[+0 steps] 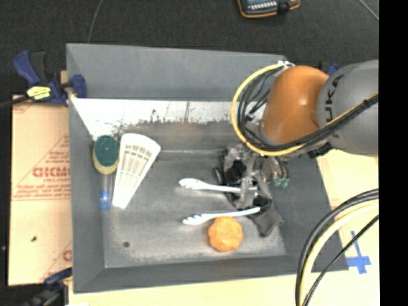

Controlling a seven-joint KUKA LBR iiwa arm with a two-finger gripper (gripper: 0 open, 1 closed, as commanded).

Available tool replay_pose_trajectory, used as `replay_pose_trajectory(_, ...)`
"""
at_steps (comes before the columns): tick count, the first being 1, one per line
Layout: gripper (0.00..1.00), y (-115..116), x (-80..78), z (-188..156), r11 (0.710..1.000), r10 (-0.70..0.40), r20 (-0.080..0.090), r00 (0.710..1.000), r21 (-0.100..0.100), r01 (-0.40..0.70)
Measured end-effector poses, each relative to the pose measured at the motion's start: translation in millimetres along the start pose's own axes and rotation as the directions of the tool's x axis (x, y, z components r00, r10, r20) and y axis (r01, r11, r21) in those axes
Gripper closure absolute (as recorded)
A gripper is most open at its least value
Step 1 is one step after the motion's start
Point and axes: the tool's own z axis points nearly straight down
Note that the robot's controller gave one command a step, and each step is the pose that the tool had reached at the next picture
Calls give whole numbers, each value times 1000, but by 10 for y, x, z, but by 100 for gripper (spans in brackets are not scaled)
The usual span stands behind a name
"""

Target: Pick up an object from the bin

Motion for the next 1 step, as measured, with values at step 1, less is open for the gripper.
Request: replay_pose_trajectory(1, 0, 0, 0, 0, 1000, 0, 0, 1000, 0, 0)
